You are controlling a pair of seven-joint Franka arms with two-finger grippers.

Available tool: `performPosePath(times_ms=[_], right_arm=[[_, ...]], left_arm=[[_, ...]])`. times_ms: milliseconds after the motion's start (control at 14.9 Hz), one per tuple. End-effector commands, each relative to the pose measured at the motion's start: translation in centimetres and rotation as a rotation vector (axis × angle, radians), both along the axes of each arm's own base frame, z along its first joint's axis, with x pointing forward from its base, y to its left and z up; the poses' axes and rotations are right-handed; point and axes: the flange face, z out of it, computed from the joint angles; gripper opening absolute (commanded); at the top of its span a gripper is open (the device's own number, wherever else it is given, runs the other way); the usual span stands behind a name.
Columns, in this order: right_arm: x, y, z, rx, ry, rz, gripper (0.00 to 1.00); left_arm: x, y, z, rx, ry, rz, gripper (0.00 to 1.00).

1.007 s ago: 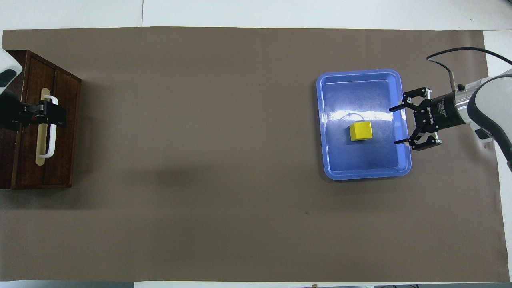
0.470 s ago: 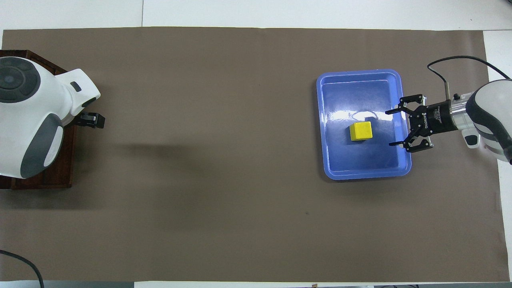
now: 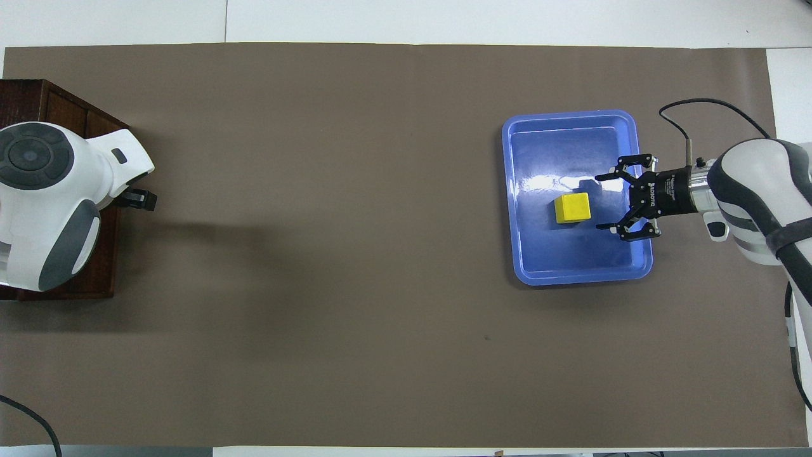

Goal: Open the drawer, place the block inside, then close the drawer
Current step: 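Grasp the yellow block with the right gripper while the left gripper pulls the drawer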

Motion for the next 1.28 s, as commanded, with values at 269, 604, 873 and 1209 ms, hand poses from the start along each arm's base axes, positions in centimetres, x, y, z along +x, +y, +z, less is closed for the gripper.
performPosePath(times_ms=[269, 604, 873, 1209], right_arm=[[-0.7, 0.1, -1.4, 0.012, -0.055, 0.014, 0.99], [-0.4, 2.3, -1.8, -0.003, -0.075, 0.012, 0.99], [-0.8, 2.5, -2.2, -0.009, -0.077, 0.019, 0.98], [-1.0, 2.5, -2.4, -0.009, -0.086, 0.034, 0.95]], left_arm=[[-1.1, 2.8, -1.7, -0.011, -0.034, -0.023, 1.0], [-0.8, 0.8, -3.1, -0.037, -0.061, 0.027, 1.0], [-1.0, -5.1, -3.1, -0.109, -0.086, 0.062, 1.0], [-1.5, -10.9, -2.5, -0.204, -0.108, 0.137, 1.0]])
